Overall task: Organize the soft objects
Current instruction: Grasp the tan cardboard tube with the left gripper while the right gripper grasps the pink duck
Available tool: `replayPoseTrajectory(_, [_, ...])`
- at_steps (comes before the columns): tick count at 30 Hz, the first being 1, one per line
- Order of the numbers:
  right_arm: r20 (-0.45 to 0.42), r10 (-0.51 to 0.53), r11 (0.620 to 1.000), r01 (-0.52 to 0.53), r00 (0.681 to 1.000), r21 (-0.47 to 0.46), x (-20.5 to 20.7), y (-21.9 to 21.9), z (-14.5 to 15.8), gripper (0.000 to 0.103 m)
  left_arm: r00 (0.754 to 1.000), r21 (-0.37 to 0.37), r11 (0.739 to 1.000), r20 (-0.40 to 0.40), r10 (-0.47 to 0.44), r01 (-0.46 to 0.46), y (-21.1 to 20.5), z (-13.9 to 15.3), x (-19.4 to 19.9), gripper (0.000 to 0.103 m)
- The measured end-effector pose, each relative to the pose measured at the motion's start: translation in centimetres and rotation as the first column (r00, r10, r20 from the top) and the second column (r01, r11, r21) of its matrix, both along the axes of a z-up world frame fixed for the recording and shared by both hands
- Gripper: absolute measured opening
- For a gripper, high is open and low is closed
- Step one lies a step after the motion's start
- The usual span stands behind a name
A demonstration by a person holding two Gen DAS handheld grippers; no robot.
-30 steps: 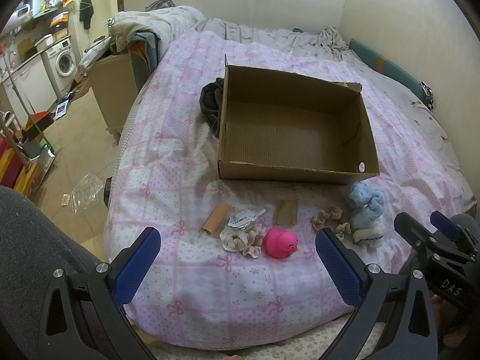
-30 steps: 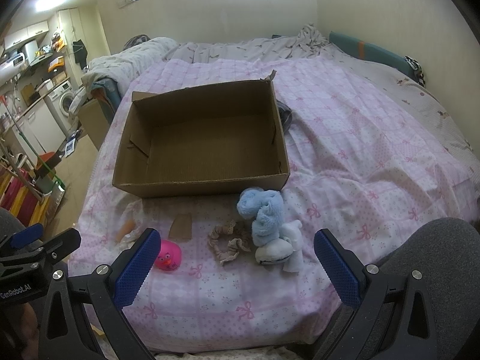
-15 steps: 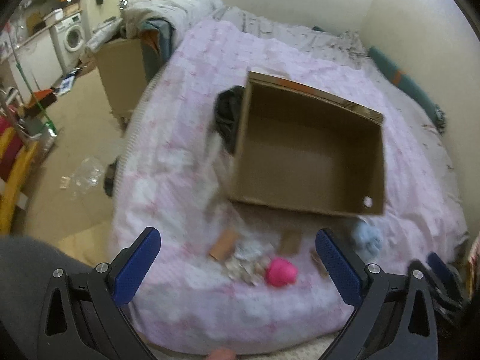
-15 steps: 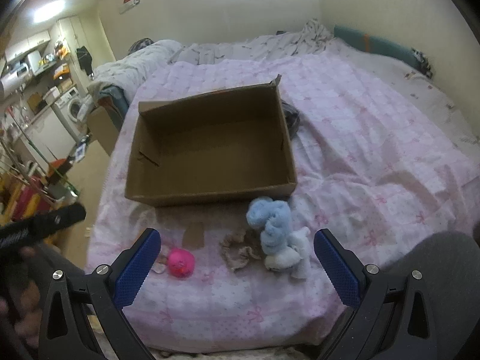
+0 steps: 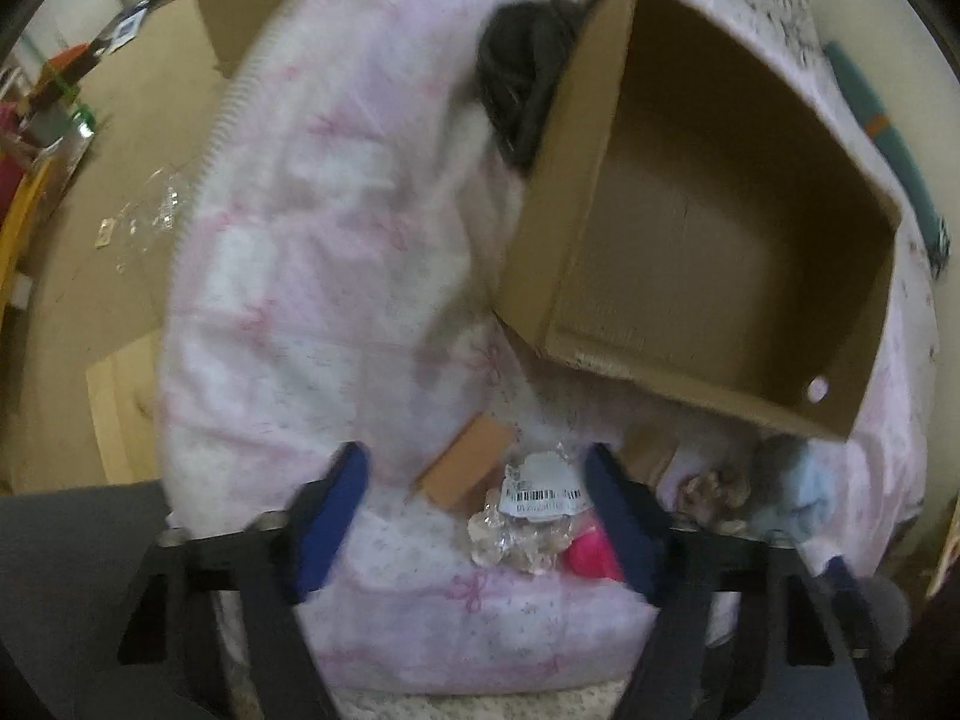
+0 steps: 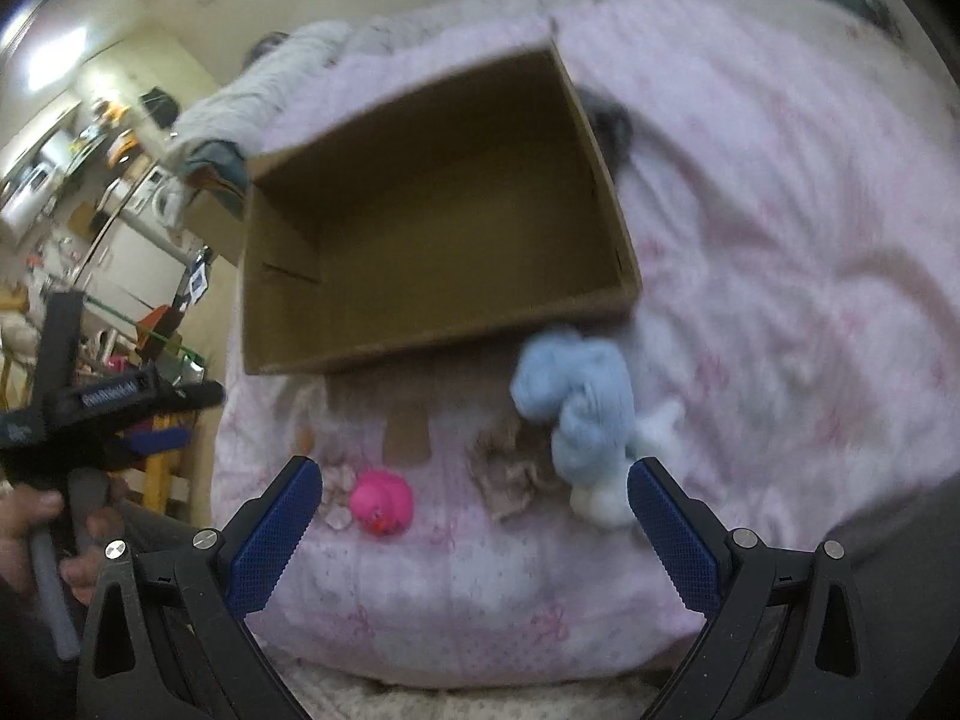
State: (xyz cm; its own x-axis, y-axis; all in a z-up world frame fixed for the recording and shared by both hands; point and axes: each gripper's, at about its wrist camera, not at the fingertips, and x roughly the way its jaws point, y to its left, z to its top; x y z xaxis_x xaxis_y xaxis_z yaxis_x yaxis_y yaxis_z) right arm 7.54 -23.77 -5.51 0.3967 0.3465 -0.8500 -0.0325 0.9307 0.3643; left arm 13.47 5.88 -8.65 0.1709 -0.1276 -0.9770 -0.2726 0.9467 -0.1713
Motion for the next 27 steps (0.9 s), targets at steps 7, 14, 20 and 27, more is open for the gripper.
replayPoseTrajectory(7, [-0.020, -0.010, 1.000, 0.010, 1.000, 0.027, 0.1, -0.2, -0.7, 0.103, 0.991, 0.009, 0.998, -0.118, -0.063, 0.065, -1.2, -5.4, 1.4, 0.031])
replayPoseTrajectory(14, [-0.032, 0.002, 0.999, -0.001, 0.999, 0.037, 0.6, 0.0, -1.2, 0.103, 0.986, -0.002, 0.996, -0.142, -0.089, 0.089, -1.9, -6.5, 1.4, 0.025])
replayPoseTrajectory(20, [-0.044, 0.019, 0.999, -0.018, 0.999, 0.031, 0.9, 0.4, -1.4, 0.103, 0.991, -0.016, 0.997, -0.116, -0.073, 0.071, -1.6, -5.2, 1.2, 0.008])
replayPoseTrajectory(27, [-0.045, 0.030, 0.999, -0.028, 0.999, 0.040, 0.7, 0.4, -1.3, 0.103, 0.999, -0.054, 0.997, 0.000, -0.049, 0.049, -1.1, 1.9, -0.2, 0.008])
